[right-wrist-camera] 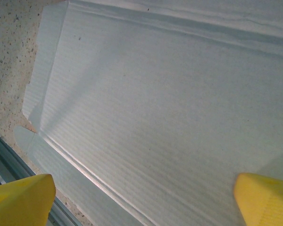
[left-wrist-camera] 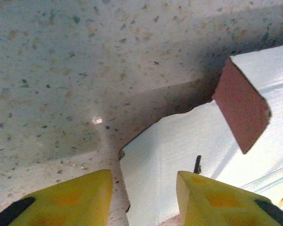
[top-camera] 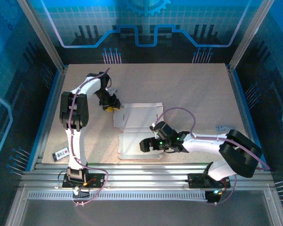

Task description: Fold the paper box

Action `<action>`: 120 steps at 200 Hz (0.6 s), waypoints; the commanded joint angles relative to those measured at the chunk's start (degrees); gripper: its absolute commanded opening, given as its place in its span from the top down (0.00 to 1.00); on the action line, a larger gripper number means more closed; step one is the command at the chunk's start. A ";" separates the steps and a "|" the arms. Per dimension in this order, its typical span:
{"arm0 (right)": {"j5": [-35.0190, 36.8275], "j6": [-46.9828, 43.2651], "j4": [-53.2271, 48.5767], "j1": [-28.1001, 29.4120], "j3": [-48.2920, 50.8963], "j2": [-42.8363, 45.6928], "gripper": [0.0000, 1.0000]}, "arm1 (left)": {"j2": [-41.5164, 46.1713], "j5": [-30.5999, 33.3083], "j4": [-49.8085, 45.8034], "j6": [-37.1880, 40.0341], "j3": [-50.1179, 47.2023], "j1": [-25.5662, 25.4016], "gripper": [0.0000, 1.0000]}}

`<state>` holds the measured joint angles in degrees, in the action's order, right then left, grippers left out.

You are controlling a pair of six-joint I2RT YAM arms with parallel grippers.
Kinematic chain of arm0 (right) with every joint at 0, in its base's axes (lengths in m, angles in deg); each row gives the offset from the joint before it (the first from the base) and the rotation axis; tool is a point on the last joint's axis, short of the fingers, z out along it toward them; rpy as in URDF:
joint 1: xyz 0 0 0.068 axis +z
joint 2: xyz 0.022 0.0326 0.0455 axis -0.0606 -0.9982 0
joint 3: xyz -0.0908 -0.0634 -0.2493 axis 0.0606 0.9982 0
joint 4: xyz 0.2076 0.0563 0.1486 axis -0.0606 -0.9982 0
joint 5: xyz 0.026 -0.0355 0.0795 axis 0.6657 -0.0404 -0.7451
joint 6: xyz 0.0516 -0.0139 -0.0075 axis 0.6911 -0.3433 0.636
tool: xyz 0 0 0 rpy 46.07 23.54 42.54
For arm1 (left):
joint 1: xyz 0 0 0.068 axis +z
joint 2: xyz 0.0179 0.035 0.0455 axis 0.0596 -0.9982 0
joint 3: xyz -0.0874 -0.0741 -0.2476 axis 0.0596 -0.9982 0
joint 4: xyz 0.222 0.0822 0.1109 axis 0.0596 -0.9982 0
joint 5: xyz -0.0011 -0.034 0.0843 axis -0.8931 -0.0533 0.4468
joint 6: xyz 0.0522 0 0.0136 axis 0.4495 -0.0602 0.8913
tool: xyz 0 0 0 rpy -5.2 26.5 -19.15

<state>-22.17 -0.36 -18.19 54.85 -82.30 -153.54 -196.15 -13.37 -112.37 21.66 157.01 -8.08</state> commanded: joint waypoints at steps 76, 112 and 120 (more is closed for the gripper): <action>1.15 -0.09 -4.29 0.85 0.84 -1.38 0.01 | -1.96 -4.33 -2.24 0.47 1.89 -0.69 0.77; 1.22 -0.09 -4.37 0.92 0.67 -1.33 0.01 | -1.60 -4.76 -2.57 0.85 1.77 -1.12 0.81; 1.24 -0.11 -4.38 0.85 0.63 -1.22 0.01 | -1.56 -4.70 -2.58 0.94 1.76 -1.19 0.80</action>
<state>-22.17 -0.34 -18.17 54.85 -82.30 -153.54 -197.53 -15.92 -112.70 21.75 157.50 -8.58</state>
